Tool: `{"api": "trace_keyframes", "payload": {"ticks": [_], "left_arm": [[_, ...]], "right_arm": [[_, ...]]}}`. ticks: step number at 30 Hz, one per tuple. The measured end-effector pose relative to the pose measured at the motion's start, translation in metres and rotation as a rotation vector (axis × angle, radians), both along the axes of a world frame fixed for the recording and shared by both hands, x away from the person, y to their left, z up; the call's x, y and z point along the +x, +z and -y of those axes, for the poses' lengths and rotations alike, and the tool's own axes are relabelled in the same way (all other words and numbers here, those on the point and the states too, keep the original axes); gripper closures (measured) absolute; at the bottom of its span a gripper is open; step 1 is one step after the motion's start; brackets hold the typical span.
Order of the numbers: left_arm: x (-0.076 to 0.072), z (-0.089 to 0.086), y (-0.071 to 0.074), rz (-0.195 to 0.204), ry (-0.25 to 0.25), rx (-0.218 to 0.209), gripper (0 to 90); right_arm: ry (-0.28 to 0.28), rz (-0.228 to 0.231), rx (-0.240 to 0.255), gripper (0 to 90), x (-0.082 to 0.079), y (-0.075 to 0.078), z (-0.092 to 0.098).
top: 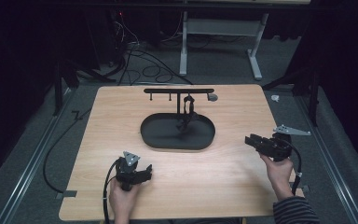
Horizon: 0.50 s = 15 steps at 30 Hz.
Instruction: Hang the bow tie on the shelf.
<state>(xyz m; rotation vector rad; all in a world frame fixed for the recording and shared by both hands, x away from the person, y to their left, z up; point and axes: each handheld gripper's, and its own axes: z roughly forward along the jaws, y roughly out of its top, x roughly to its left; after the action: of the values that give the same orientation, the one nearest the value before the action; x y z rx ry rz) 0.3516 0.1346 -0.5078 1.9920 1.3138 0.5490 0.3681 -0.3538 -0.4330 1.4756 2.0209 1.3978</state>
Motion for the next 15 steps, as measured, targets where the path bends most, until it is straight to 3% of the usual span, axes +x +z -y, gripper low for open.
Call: {"api": "trace_keyframes", "payload": {"ticks": [15], "left_arm": [[0.0,0.0,0.0,0.001,0.002,0.0,18.2]], "right_arm": [[0.02,-0.032,-0.016,63.3,0.0,-0.012,-0.006]]}}
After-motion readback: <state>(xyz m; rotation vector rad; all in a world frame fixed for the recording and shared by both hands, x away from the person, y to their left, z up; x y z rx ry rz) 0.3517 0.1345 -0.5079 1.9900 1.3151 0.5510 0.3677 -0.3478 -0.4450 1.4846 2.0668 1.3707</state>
